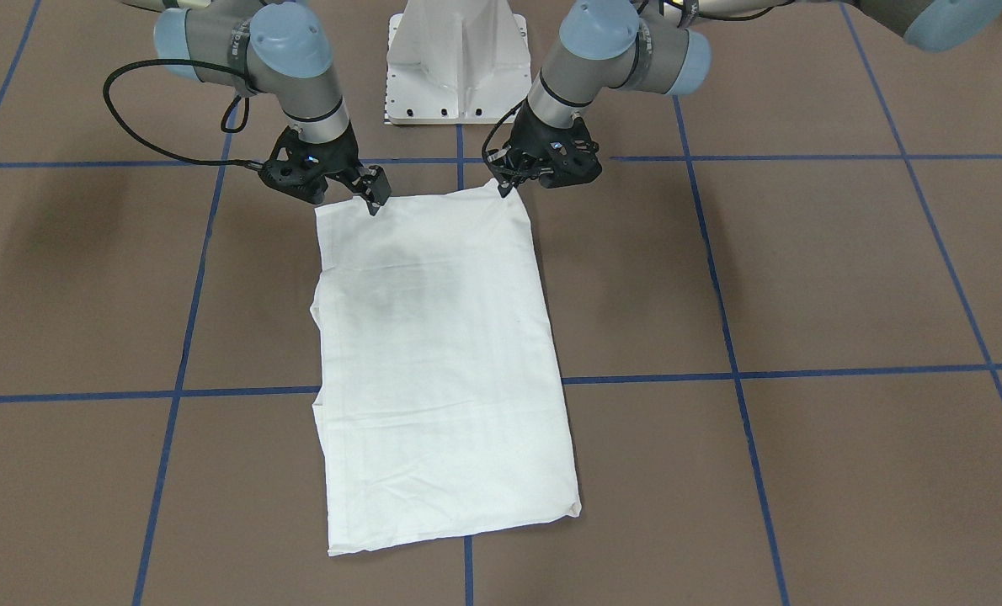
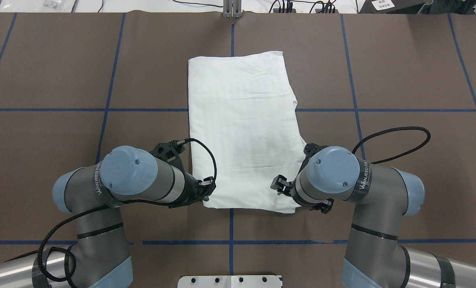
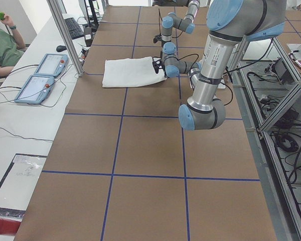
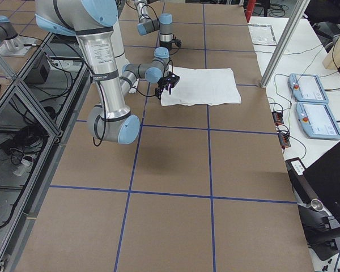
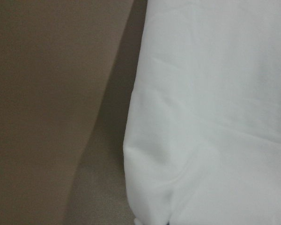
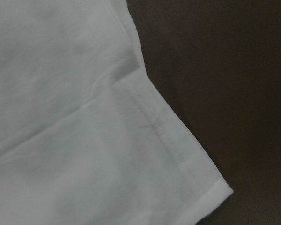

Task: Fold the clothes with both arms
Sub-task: 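Move the right gripper to the shirt's near corner beside the left gripper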

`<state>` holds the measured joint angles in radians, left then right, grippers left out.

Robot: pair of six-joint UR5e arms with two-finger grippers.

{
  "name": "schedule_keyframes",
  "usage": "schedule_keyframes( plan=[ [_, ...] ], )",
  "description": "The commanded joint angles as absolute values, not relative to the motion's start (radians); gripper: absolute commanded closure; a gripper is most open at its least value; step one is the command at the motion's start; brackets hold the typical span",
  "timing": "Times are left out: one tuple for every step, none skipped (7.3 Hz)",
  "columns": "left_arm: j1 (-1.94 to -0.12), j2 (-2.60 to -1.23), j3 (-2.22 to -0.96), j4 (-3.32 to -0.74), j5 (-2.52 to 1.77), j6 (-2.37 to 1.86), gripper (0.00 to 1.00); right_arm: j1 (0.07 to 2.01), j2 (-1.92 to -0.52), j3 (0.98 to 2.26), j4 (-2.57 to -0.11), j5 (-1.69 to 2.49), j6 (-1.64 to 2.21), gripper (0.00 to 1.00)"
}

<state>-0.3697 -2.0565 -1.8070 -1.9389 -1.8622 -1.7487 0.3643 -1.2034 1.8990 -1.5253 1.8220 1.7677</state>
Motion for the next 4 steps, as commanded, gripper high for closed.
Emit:
schedule_keyframes(
  plan=[
    [-0.370, -2.057, -1.807, -1.939, -1.862, -1.749, 1.00, 0.339, -1.201, 1.888, -1.545, 1.798, 1.776, 0.00],
    [-0.370, -2.059, -1.809, -1.939, -1.862, -1.749, 1.00, 0.344, -1.195, 1.885, -1.545, 1.798, 1.776, 0.00],
    [-0.370, -2.059, -1.810, -1.939, -1.862, -1.749, 1.00, 0.347, -1.193, 1.882, -1.545, 1.787, 1.776, 0.00],
    [-0.370, -2.059, -1.813, -1.939, -1.862, -1.749, 1.00, 0.348, -1.195, 1.869, -1.545, 1.784, 1.775, 0.00]
  ],
)
